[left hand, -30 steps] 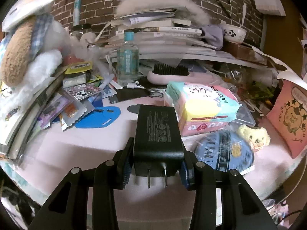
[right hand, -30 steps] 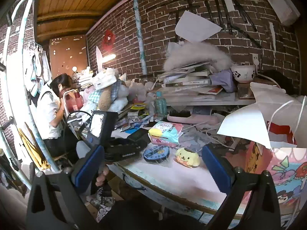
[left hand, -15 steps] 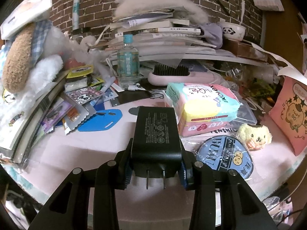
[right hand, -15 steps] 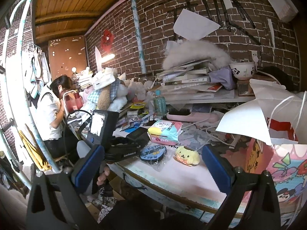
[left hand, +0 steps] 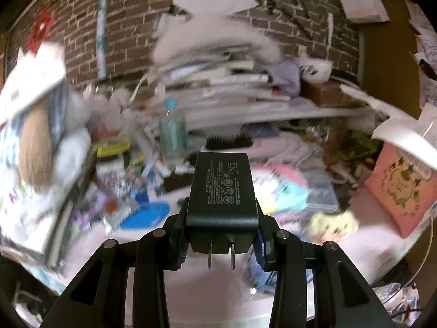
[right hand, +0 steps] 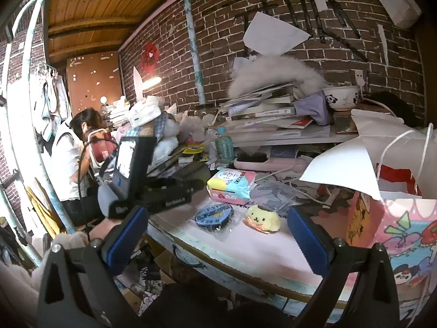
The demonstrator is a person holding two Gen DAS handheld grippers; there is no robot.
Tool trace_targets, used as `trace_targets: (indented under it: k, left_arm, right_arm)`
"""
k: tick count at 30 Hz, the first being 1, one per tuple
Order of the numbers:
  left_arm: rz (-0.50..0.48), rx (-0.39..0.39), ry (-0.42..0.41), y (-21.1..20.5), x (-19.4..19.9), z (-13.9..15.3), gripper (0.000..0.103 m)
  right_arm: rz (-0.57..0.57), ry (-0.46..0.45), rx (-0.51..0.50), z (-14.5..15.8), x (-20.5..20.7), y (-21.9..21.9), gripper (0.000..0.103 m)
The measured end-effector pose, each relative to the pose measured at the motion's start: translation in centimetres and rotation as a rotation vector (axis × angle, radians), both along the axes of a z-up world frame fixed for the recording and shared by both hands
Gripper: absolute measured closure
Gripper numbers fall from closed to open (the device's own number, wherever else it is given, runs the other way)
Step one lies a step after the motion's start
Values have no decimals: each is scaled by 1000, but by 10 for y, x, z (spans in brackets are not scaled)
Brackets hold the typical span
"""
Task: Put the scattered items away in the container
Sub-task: 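Carry the black charger with the left gripper over the white paper bag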
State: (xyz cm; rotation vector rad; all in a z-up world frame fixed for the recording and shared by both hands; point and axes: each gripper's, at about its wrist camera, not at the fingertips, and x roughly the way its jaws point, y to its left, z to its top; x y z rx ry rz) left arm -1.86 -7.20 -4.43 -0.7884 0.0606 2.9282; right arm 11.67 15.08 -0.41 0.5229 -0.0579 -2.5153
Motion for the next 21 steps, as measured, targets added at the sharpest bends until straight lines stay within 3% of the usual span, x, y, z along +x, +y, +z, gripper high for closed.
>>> trace_targets:
  k: [7,13,21]
  left_arm:
    - [-93,3,89,32,-1,53,69]
    - [-294,29,135,78,-2,100,69]
    - [-579,31,100,166,3,143,69]
  right_arm:
    - [-14,-8,-18,-4,6,12,2]
    - [-15,-10,-16,-7,10,20,2]
    - [-30,-29,-18,-16,17,28,2]
